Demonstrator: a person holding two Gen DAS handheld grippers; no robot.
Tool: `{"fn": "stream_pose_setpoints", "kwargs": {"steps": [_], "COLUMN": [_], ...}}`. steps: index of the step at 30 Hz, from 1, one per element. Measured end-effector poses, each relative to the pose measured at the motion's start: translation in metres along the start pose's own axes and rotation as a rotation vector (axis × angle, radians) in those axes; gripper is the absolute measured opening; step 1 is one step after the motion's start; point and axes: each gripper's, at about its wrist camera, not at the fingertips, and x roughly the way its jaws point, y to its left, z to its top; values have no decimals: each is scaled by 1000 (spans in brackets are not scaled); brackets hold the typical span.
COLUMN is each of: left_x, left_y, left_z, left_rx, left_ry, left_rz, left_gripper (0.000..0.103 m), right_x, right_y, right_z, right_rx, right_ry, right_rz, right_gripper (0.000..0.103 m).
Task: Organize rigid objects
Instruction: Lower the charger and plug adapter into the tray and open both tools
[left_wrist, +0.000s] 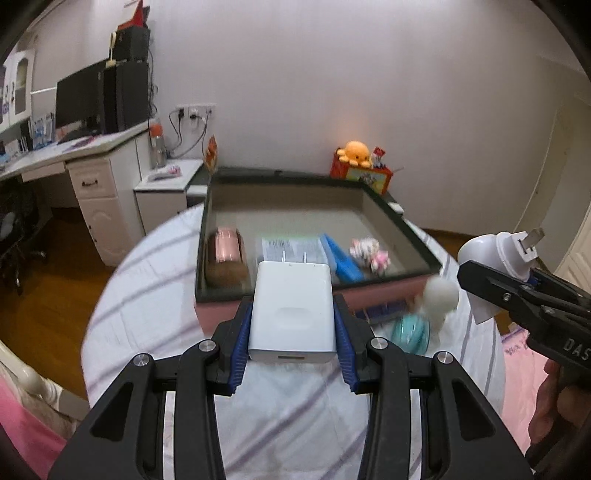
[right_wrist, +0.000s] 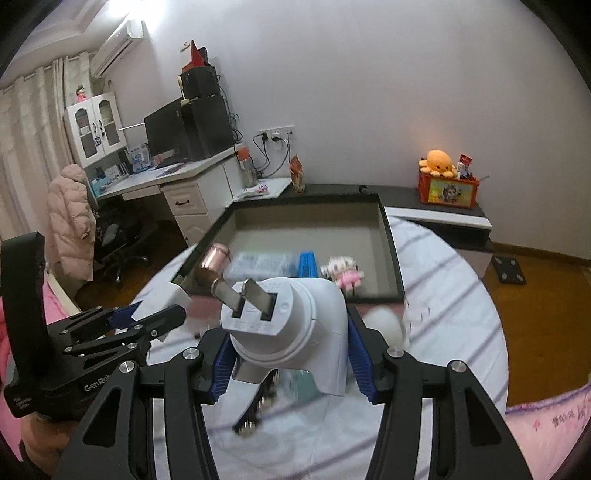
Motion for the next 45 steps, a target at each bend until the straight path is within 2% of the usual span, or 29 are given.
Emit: {"fn": "stream_pose_setpoints", "kwargs": {"steps": [10, 17, 24, 30, 35, 39, 40, 42, 43, 44, 45], "left_x": [10, 48, 111, 160, 182, 183, 183, 181, 177, 174, 168], "left_y": [12, 15, 15, 16, 14, 10, 9, 9, 10, 12, 13], "left_z": [50, 87, 101, 102, 97, 97, 97, 96, 96, 96, 96], "left_rx": [3, 3, 6, -4, 1, 15, 21, 21, 19, 19, 18], "left_ry": [-45, -35, 40, 116, 181, 197, 200, 196, 183, 171, 148], "left_rz": [19, 27, 34, 35, 31, 43, 57, 73, 84, 94, 109], "left_gripper": [41, 41, 41, 41, 41, 42, 44, 61, 80, 92, 94], "right_x": [26, 82, 143, 180, 202, 209, 210, 212, 213, 214, 214], "right_y": [-7, -27, -57, -63, -63, -62, -63, -64, -64, -63, -62], "right_z": [47, 77, 84, 88, 82, 79, 79, 80, 80, 81, 81], "right_rx": [-17, 1, 51, 51, 53, 57, 57, 58, 54, 45, 43], "right_ry": [2, 74, 175, 251, 312, 342, 348, 358, 370, 380, 384], "right_rz": [9, -9, -32, -41, -50, -58, -60, -78, -83, -85, -79], "right_gripper": [54, 54, 54, 54, 54, 54, 54, 54, 54, 55, 58]}}
